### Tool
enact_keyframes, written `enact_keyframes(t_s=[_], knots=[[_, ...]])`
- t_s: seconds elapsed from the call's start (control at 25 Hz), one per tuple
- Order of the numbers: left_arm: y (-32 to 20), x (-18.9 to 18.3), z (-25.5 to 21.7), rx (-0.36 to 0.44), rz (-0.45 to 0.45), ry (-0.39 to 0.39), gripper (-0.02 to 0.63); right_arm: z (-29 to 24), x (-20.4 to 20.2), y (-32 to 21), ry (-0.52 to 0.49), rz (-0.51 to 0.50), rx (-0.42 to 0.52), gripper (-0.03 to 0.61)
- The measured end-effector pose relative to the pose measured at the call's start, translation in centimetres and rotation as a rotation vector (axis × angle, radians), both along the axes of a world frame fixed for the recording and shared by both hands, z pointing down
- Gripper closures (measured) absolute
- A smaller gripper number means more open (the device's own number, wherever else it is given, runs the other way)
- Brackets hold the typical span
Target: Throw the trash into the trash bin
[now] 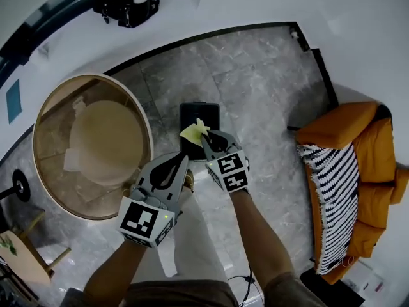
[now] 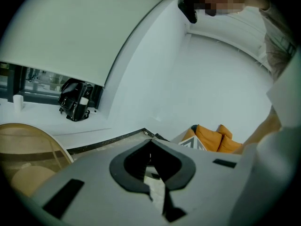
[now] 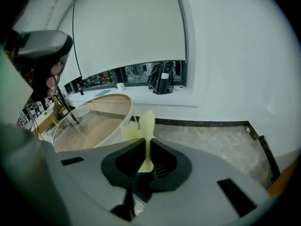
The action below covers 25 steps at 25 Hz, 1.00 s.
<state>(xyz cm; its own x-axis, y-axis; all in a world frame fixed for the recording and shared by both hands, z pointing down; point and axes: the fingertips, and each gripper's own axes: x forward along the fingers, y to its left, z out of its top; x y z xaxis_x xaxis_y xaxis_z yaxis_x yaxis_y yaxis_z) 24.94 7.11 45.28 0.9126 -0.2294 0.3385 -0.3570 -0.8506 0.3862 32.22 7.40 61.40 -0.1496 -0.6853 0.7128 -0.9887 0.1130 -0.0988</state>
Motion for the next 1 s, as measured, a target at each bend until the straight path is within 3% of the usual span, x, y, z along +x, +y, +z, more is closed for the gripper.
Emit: enact_keyframes(t_s=[0.2, 0.4, 0.76, 1.0], knots=[[1.1, 2.2, 1.3, -0.007, 0.037, -0.024, 0.597, 2.0, 2.5, 2.0, -0.011, 0.038, -0.031, 0.531], [1.3, 2.3, 3.6, -0.025, 0.040, -0.059, 0.597, 6.6, 2.4, 3.1, -0.046, 0.063, -0.085, 0.531], [0.5, 1.9, 5.8, -0.053, 0.035, -0.106, 0.597, 17.5, 3.2, 7.2, -0.116, 0.185, -0.333, 0.531], [0.1, 1.2, 6.7, -0.063, 0.039, -0.126, 0.597, 17.4, 3.6, 5.9, -0.142, 0.245, -0.307, 0.531]])
